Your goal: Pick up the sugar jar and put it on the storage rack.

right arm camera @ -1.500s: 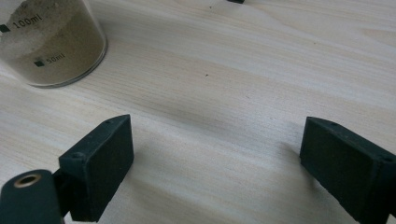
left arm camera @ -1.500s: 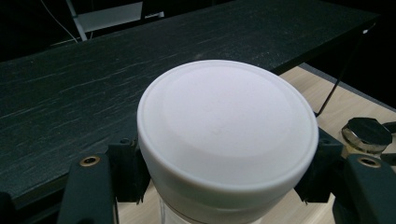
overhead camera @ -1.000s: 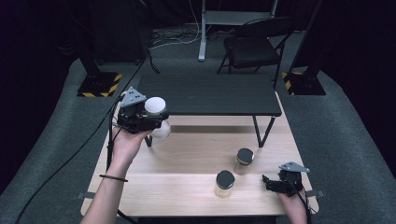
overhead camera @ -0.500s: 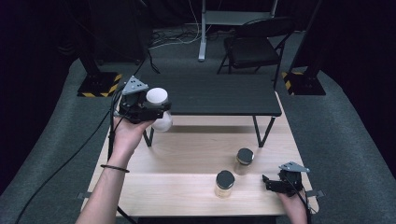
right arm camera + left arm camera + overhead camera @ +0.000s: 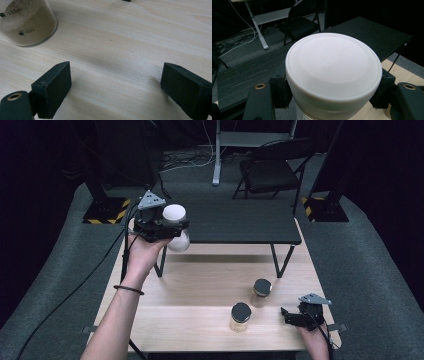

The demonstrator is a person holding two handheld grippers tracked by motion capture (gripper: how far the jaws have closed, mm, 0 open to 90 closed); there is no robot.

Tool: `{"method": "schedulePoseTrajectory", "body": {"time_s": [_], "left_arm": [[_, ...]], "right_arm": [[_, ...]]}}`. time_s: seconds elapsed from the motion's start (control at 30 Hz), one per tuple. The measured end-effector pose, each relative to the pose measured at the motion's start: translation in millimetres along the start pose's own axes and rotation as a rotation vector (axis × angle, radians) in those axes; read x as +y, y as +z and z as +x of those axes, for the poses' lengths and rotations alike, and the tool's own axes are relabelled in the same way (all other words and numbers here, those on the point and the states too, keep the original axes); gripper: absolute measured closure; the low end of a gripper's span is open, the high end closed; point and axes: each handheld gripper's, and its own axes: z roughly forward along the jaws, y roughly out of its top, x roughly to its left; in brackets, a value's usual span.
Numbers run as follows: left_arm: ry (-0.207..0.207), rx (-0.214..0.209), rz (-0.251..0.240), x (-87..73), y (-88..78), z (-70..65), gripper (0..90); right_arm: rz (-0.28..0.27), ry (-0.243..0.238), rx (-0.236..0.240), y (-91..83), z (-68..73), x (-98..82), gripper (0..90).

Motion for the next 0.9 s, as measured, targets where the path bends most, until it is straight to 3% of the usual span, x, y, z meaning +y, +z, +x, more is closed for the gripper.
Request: {"method": "schedulePoseTrajectory", "body": {"time_s": [0.9], "left_arm": [[-0.015, 0.033, 0.011, 21.7, 40.3, 5.5, 33.5]], "right_arm": [[-0.003, -0.006, 0.007, 0.2, -0.4, 0.2, 8.9]]}}
